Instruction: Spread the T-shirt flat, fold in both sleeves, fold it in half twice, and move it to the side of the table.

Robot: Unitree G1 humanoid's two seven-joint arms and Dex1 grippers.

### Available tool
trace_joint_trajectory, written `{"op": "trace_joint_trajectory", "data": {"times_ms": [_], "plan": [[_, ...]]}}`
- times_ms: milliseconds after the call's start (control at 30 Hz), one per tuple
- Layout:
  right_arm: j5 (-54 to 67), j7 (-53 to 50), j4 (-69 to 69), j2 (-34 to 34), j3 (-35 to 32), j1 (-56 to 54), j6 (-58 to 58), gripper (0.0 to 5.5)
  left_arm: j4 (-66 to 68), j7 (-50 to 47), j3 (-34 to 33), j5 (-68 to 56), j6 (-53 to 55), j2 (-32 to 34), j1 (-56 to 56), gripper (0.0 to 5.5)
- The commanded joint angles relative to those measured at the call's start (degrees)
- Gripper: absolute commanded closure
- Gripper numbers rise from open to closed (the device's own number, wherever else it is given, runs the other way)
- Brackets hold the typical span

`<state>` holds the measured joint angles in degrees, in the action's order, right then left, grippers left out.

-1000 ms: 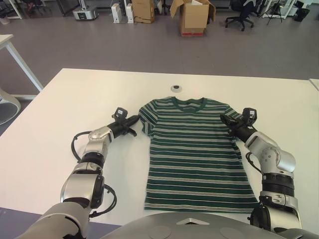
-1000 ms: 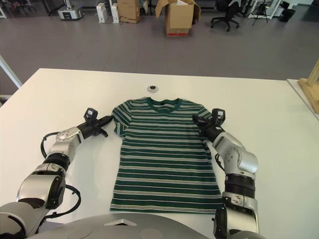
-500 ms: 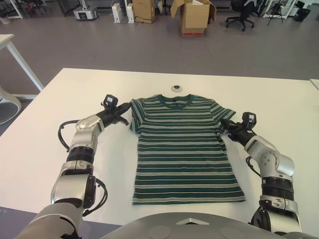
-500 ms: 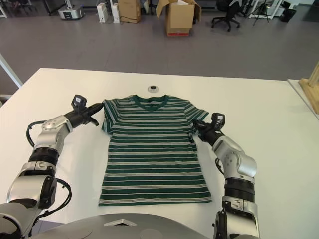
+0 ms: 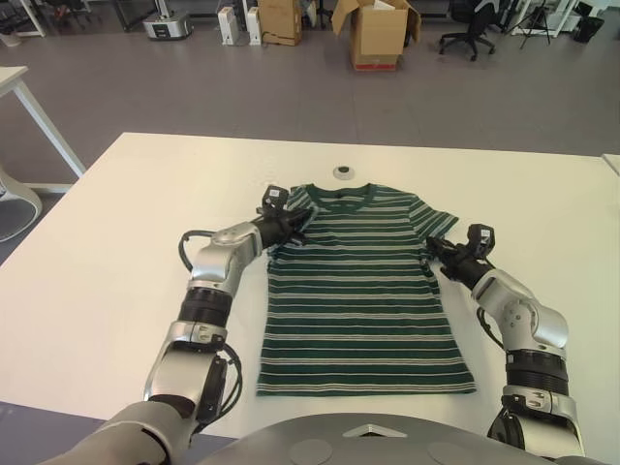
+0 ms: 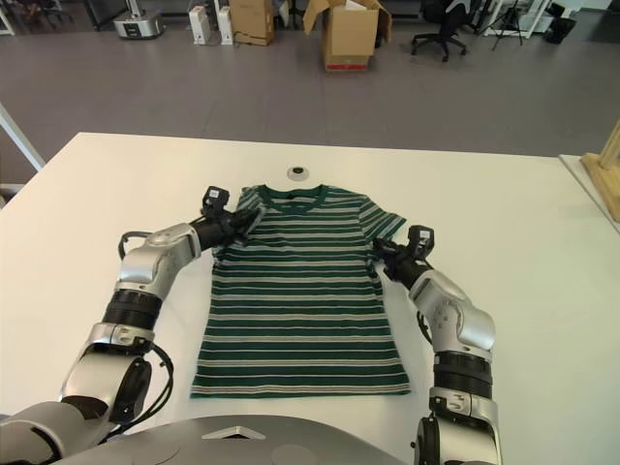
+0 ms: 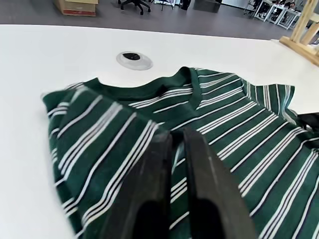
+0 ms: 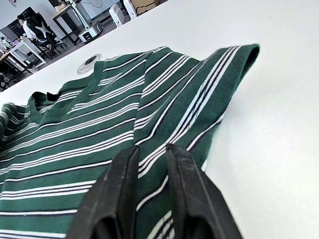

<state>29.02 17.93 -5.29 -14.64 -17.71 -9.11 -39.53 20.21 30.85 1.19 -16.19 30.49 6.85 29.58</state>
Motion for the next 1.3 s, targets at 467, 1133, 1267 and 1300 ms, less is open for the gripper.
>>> {"op": "trace_joint_trajectory", "data": {"times_ms": [467,1133,1267,1300], "plan": [[-10.23,7.78,-40.42,-10.9,-0.1,-21.57,23.46,4.49,-2.96,-8.23,-15.88,-7.12,-1.46,6.24,6.53,4.12],[-4.83,12.55,-49.02,-8.69,-5.71,-22.17,17.94,4.84,-3.14,-9.04,-14.69,-7.79,-1.66,5.51,5.11,4.11],[-2.25,13.26,-49.74,-8.71,-7.97,-22.89,15.38,5.49,-3.23,-9.13,-14.61,-7.8,-1.84,5.25,4.71,4.11],[-1.92,13.27,-49.94,-8.82,-8.32,-22.97,14.82,5.49,-3.26,-9.18,-14.62,-7.81,-1.84,5.2,4.64,4.11]]}}
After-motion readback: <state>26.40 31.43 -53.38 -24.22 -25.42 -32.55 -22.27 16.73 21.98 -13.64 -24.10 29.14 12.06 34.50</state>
